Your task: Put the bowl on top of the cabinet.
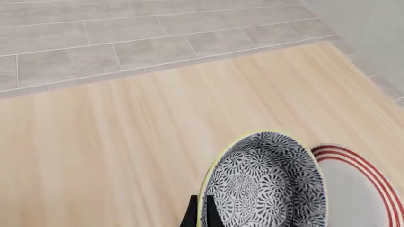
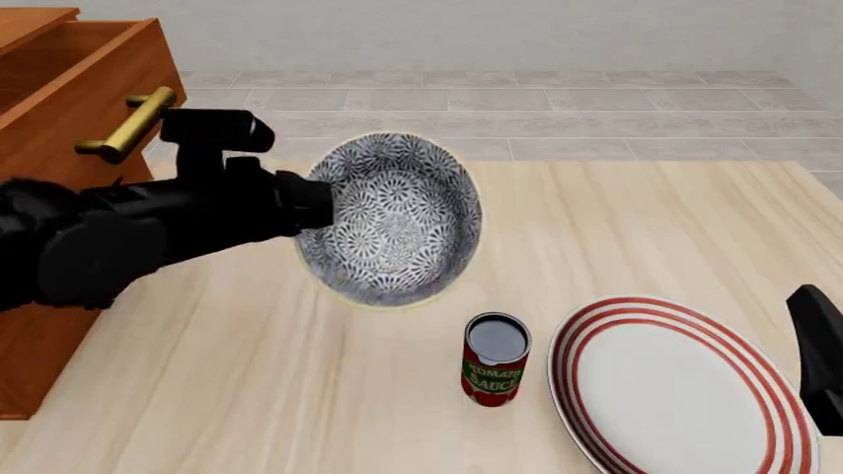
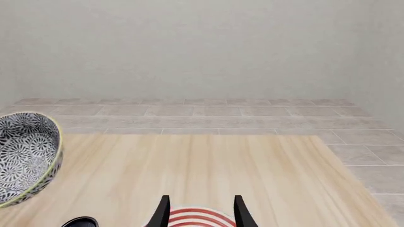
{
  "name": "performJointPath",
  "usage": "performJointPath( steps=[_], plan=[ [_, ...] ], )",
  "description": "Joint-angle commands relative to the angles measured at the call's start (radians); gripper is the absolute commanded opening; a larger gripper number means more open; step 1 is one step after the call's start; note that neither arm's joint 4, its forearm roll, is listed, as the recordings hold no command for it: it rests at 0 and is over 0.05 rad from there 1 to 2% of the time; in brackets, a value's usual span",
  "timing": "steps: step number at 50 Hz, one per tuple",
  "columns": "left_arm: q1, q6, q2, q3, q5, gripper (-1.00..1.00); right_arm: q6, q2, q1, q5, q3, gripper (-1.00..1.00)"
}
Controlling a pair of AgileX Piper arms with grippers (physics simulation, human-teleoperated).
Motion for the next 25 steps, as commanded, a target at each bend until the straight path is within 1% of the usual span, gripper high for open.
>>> performJointPath(
  steps=[1,2,8,16,18,19,20,23,25],
  plan=[
    [0.002,0.018,-0.215,0.001,0.095,-1.00,0.000,0.000,0.000,0.001,0.000,1.00],
    [0.007,0.028,-0.238,-0.002,0.106,-1.00,0.000,0.000,0.000,0.000,0.000,1.00],
    [0.017,0.035,-0.309,-0.010,0.148,-1.00,0.000,0.000,0.000,0.000,0.000,1.00],
    [0.019,0.032,-0.377,-0.030,0.197,-1.00,0.000,0.000,0.000,0.001,0.000,1.00],
    [0.007,0.032,-0.401,-0.037,0.215,-1.00,0.000,0.000,0.000,0.000,0.000,1.00],
    [0.005,0.020,-0.408,-0.040,0.228,-1.00,0.000,0.000,0.000,0.000,0.000,1.00],
    [0.006,0.039,-0.421,-0.042,0.229,-1.00,0.000,0.000,0.000,0.000,0.000,1.00],
    [0.012,0.042,-0.441,-0.046,0.240,-1.00,0.000,0.000,0.000,0.000,0.000,1.00],
    [0.022,0.064,-0.477,-0.054,0.249,-1.00,0.000,0.000,0.000,0.000,0.000,1.00]
  ],
)
